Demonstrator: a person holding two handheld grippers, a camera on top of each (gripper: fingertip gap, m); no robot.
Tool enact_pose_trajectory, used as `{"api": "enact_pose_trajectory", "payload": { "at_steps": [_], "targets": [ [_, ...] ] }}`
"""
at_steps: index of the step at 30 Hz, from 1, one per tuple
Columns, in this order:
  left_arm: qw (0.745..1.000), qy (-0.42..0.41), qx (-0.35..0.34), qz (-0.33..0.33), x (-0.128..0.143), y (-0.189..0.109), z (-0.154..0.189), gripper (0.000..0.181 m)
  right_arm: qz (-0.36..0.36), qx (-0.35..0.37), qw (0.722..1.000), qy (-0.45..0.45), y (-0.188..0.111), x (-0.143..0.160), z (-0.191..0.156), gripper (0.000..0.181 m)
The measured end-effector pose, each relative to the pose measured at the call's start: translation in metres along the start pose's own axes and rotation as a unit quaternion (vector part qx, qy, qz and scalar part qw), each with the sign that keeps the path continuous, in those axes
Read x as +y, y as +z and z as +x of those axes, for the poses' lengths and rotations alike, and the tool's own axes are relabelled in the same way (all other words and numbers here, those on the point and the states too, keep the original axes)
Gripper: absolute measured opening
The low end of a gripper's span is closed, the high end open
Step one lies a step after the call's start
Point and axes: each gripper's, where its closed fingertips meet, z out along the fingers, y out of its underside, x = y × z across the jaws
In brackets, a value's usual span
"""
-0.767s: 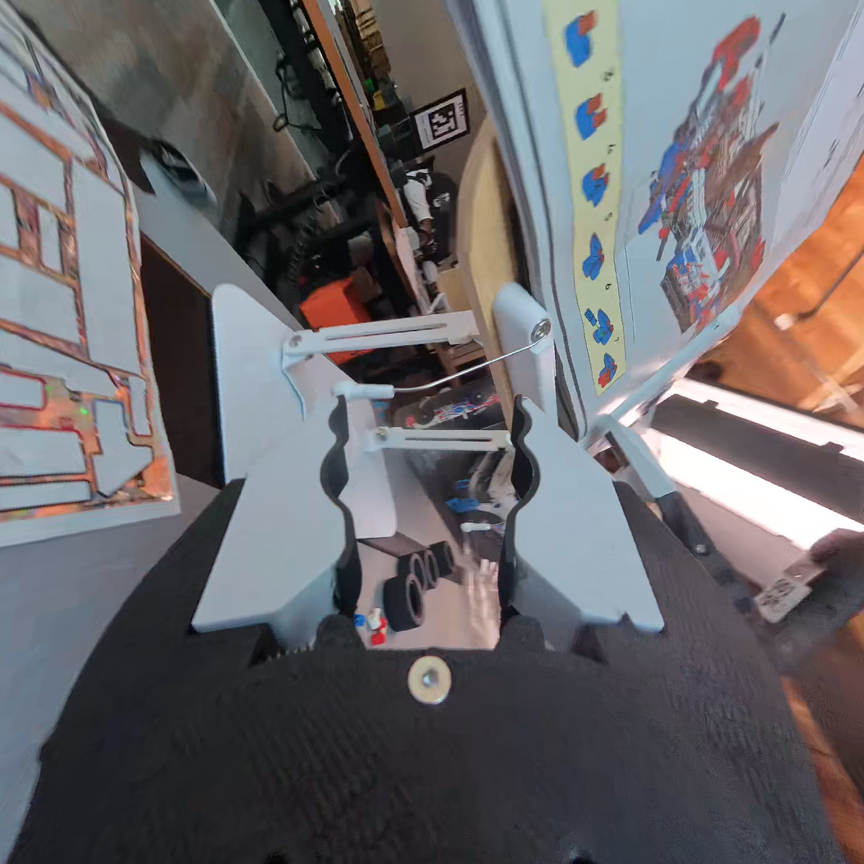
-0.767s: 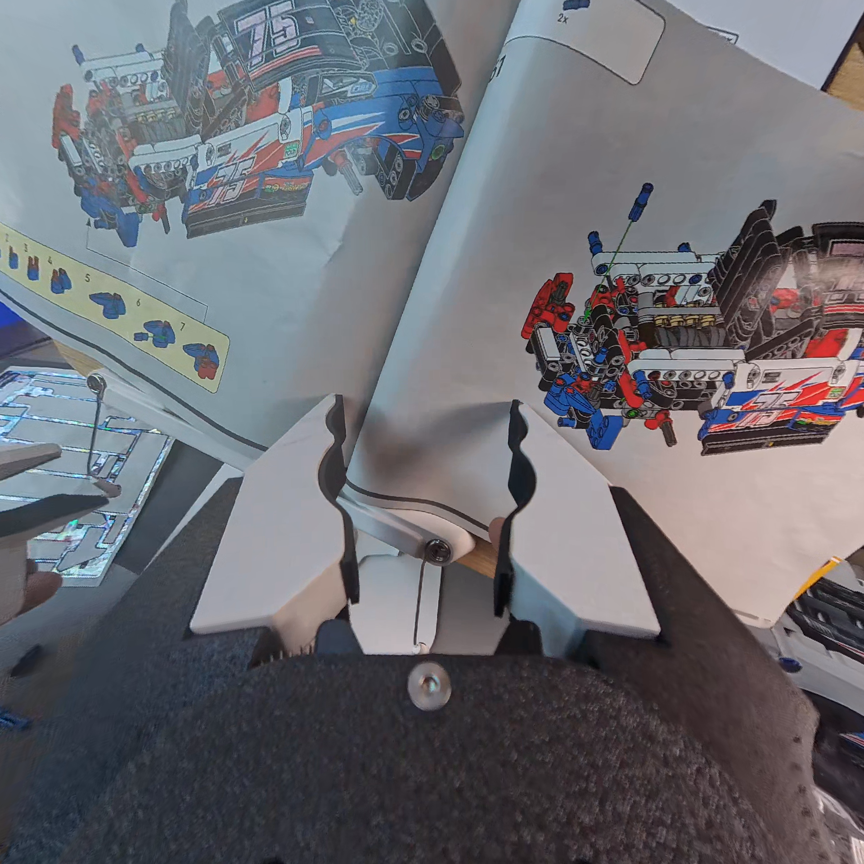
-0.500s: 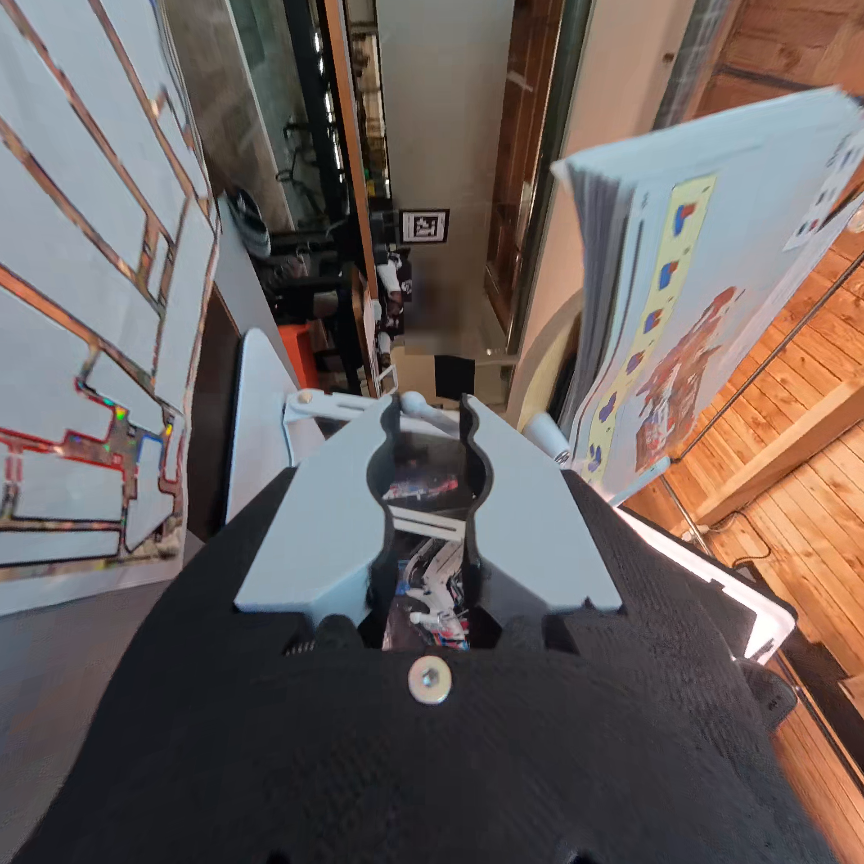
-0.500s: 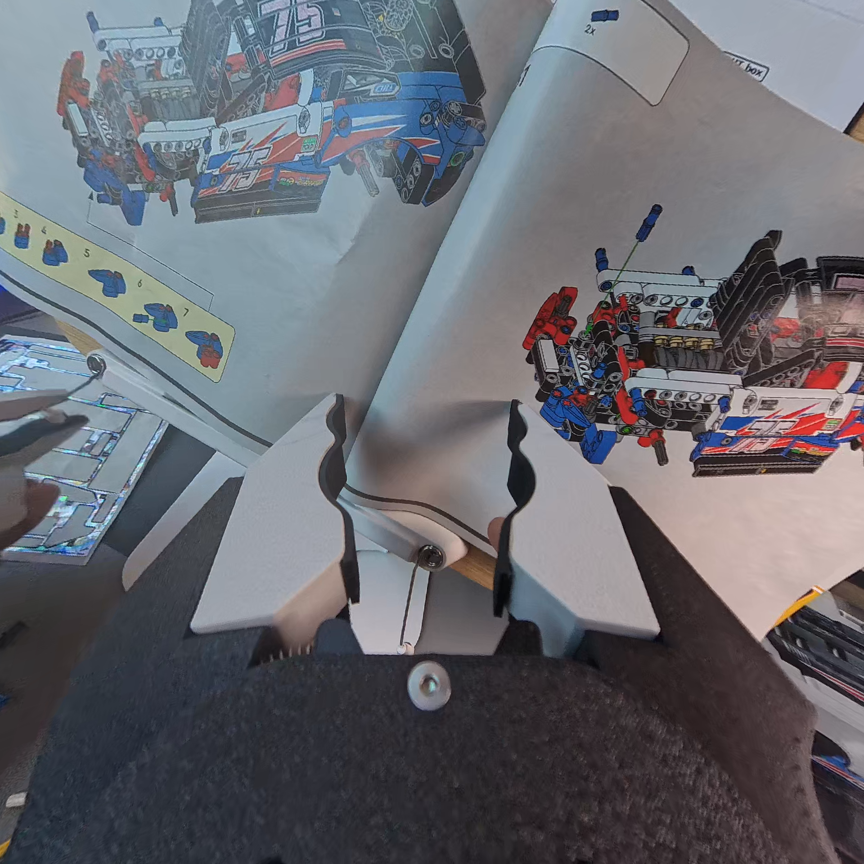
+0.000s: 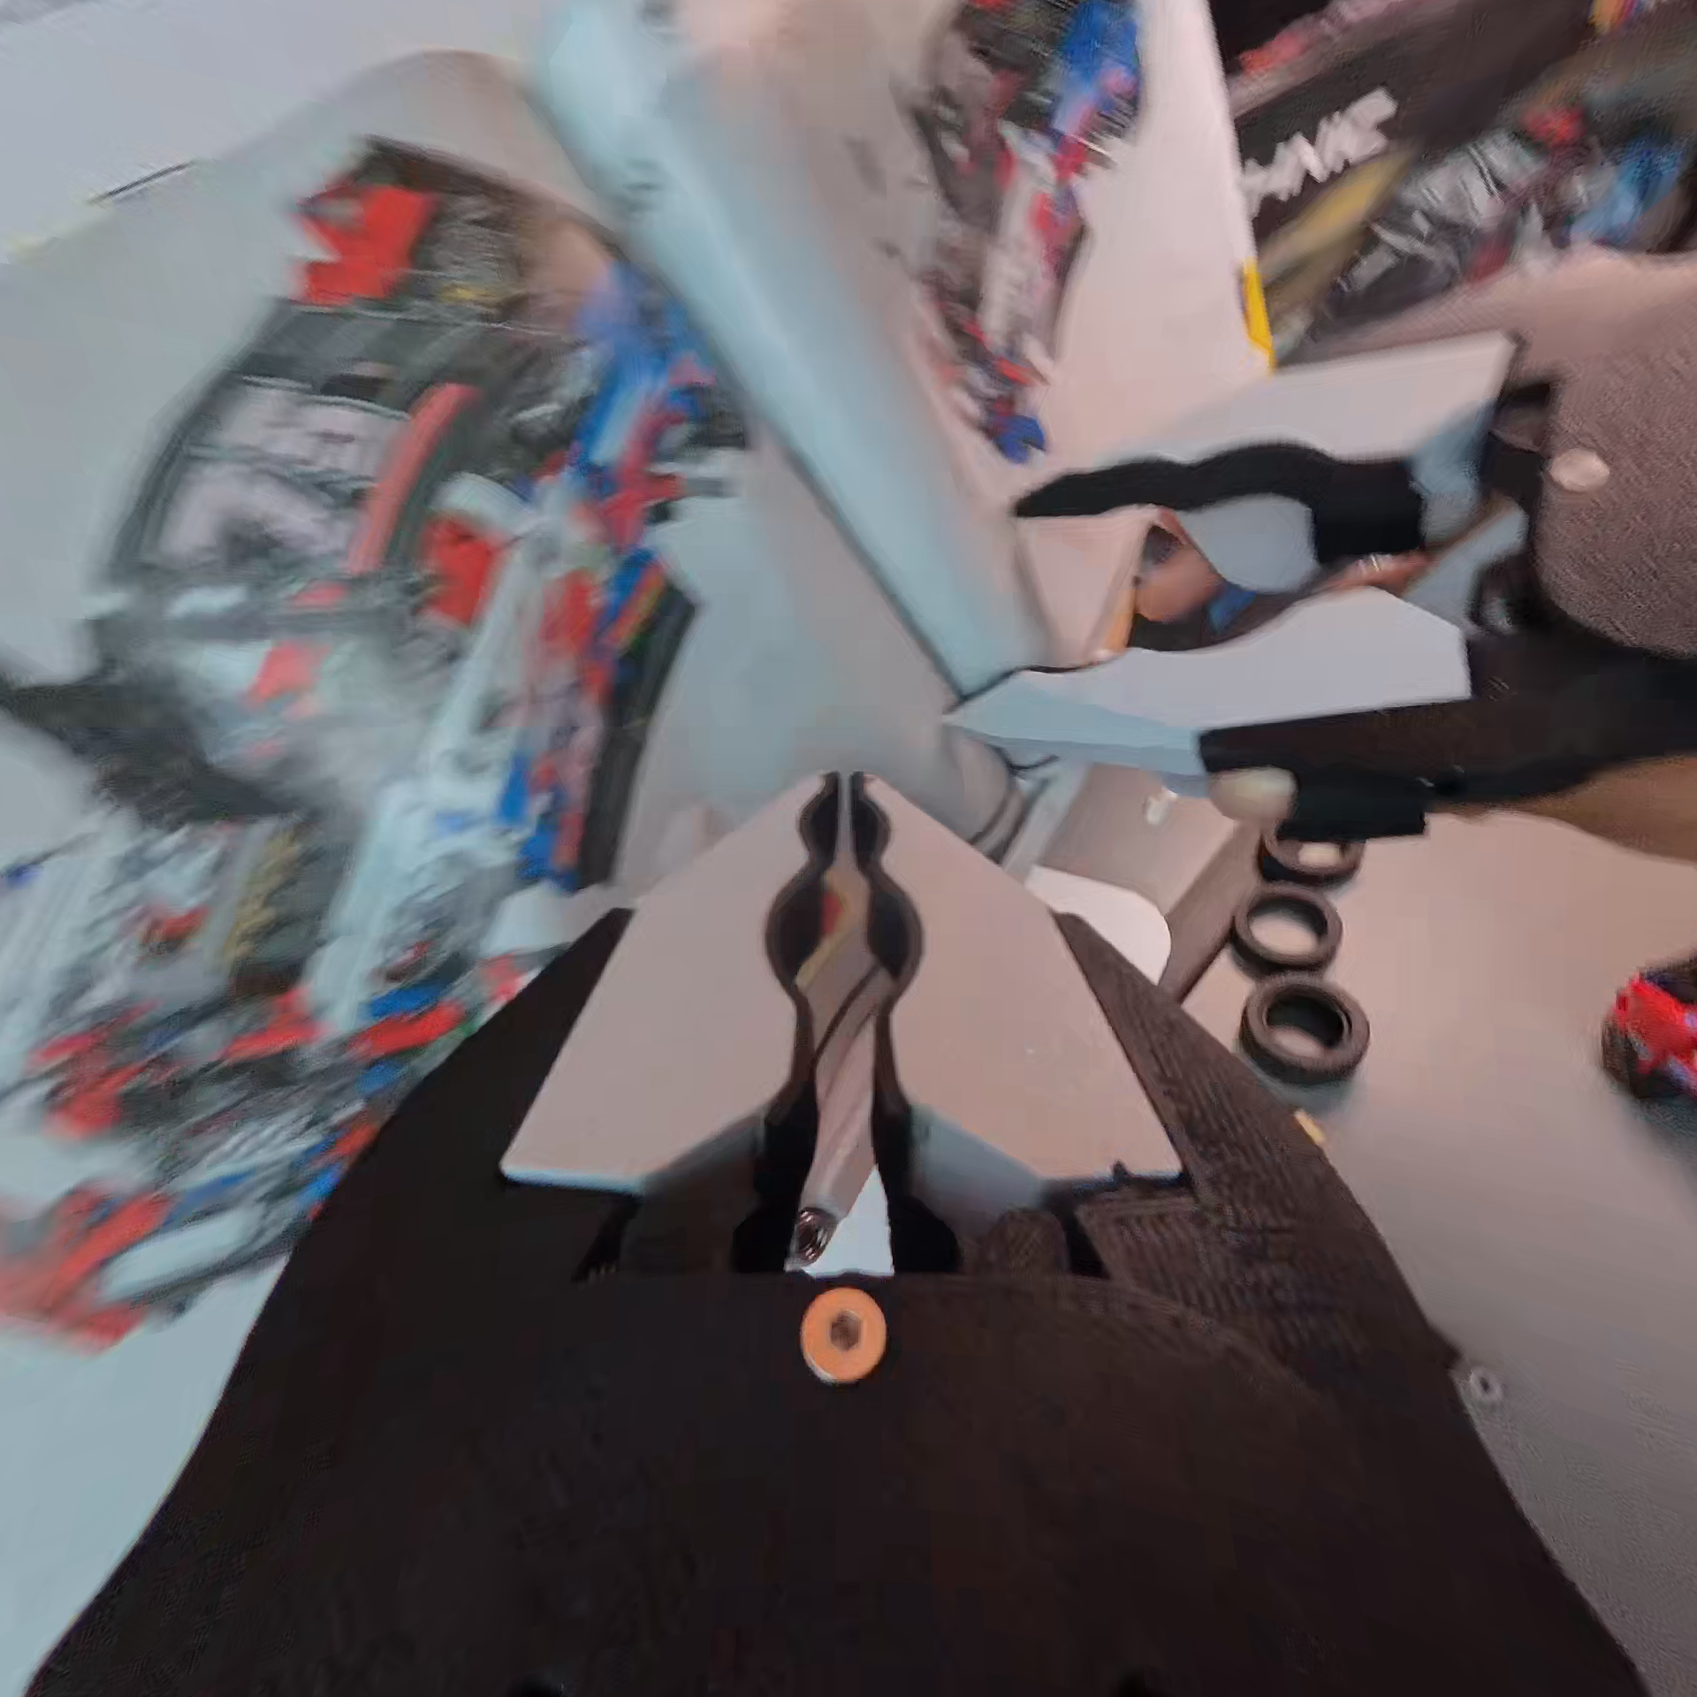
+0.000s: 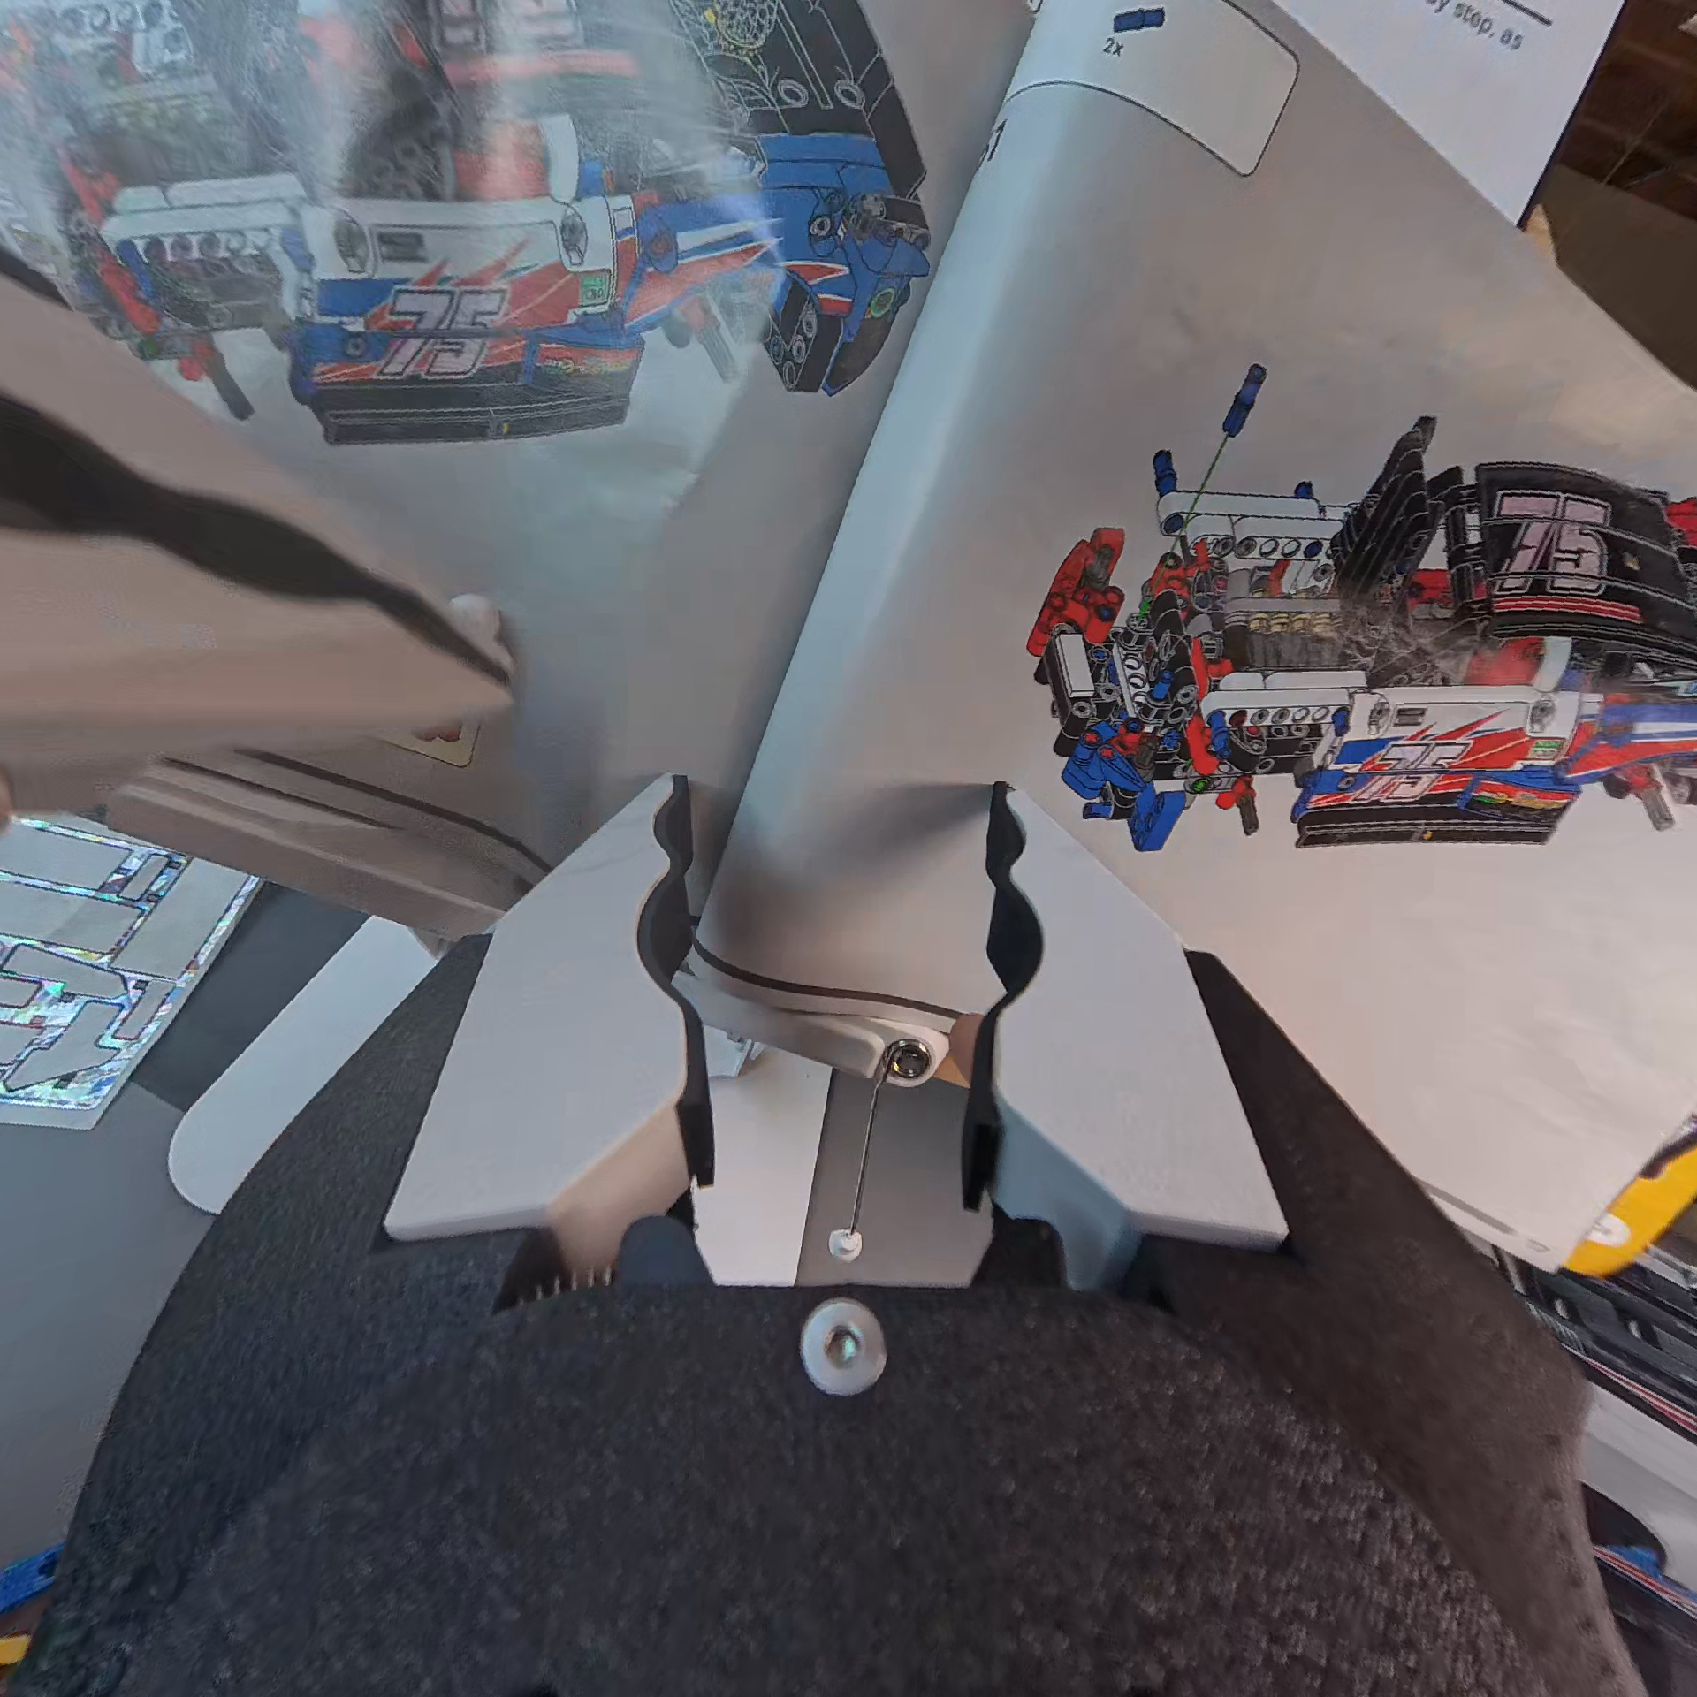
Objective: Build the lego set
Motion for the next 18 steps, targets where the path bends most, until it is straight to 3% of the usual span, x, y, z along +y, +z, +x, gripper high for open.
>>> {"api": "enact_pose_trajectory", "payload": {
  "at_steps": [1,2,3,5,8,11,13,15,16,18],
  "targets": [
    [0.997,0.062,0.047,-0.019,0.003,0.008,0.027,0.000,0.001,-0.003,1.000,-0.001,0.000,0.000,0.000,0.063],
    [0.992,0.109,0.047,-0.053,0.011,0.015,0.037,0.000,0.001,-0.004,1.000,-0.004,0.000,0.000,-0.001,0.064],
    [0.985,0.153,-0.003,-0.084,0.018,0.020,0.030,0.011,0.001,-0.005,1.000,-0.008,0.000,0.000,-0.001,0.064],
    [0.976,0.196,-0.050,-0.087,0.021,0.019,0.028,0.008,0.001,-0.007,1.000,-0.013,-0.001,0.000,-0.001,0.066],
    [0.989,0.132,-0.070,-0.016,0.005,0.001,0.031,0.009,0.002,-0.012,1.000,-0.017,-0.001,0.001,-0.002,0.067],
    [0.987,0.047,-0.151,0.036,-0.003,-0.028,-0.006,0.000,0.003,-0.016,1.000,-0.018,-0.002,0.001,-0.001,0.067],
    [0.982,-0.018,-0.186,0.020,0.011,-0.040,-0.034,0.000,0.003,-0.018,1.000,-0.021,-0.003,0.001,-0.002,0.068],
    [0.989,-0.066,-0.128,-0.024,0.032,-0.029,-0.031,0.003,0.005,-0.019,1.000,-0.025,-0.003,0.002,-0.002,0.069],
    [0.992,-0.068,-0.100,-0.027,0.035,-0.022,-0.025,0.001,0.006,-0.019,0.999,-0.026,-0.003,0.002,-0.002,0.069],
    [0.992,-0.020,-0.123,-0.032,0.038,-0.015,-0.027,0.000,0.006,-0.019,0.999,-0.025,-0.004,0.002,-0.002,0.069]
  ]
}}
